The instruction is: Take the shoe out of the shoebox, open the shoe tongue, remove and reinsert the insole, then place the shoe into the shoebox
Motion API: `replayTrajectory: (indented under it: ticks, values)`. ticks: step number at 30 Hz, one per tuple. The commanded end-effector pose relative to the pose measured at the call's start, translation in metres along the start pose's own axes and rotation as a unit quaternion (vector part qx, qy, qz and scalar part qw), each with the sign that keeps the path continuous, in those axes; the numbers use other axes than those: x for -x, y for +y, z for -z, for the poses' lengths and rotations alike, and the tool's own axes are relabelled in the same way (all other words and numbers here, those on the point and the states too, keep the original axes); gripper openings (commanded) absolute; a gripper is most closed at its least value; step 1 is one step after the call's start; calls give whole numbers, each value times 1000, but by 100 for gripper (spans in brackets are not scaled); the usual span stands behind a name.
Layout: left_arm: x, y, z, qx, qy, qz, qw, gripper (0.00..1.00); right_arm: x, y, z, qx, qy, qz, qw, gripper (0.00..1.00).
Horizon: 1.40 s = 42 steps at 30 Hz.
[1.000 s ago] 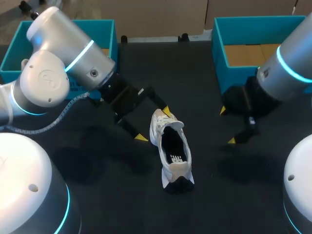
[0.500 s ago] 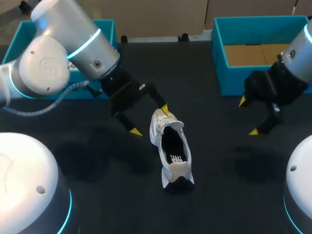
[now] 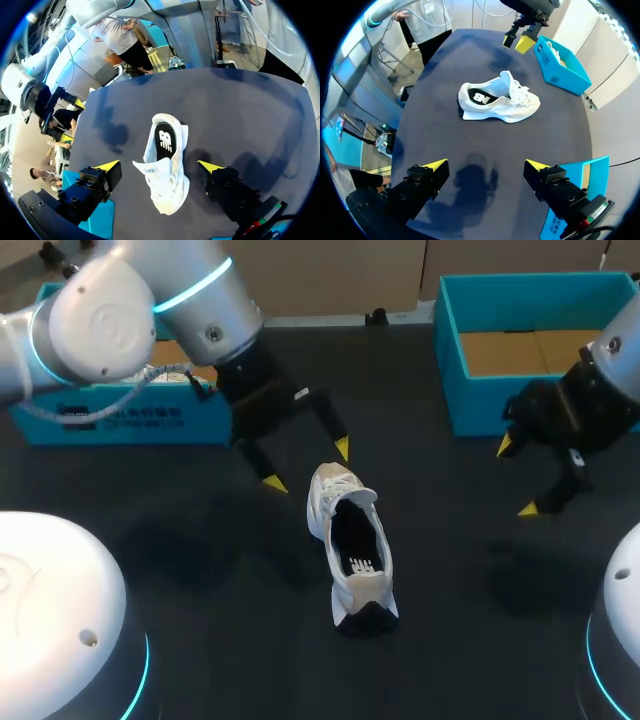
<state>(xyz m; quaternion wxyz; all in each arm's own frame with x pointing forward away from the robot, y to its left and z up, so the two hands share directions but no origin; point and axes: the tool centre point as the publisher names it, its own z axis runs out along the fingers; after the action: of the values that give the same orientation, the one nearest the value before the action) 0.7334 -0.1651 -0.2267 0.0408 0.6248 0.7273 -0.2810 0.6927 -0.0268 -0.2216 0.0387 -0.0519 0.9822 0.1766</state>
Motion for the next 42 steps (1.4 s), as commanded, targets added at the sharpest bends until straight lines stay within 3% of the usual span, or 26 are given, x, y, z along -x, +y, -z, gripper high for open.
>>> replayTrajectory:
  ticks: [1,4,5,6,9,11,16,27,42]
  values:
    - [6,3,5,0,44,-8,999,100,0,0,-1,-1,-1,0,1000,100]
    - [5,2,5,-1,48,-10,999,99,0,0,-1,-1,-1,0,1000,100]
    - [5,1,4,-4,52,-13,999,79,0,0,-1,-1,-1,0,1000,100]
    - [4,0,3,-6,53,-14,999,49,0,0,-1,-1,-1,0,1000,100]
    - [2,-4,-1,-9,55,-17,998,15,0,0,-1,-1,-1,0,1000,100]
    - [2,-6,-3,-8,56,-17,998,0,0,0,-1,-1,-1,0,1000,100]
    - [3,-13,-6,-1,54,-14,998,0,0,0,-1,-1,-1,0,1000,100]
    - [17,-31,-18,18,104,-19,994,0,0,0,-1,-1,-1,0,1000,100]
    - [6,-29,-65,23,148,-3,989,0,0,0,-1,-1,-1,0,1000,100]
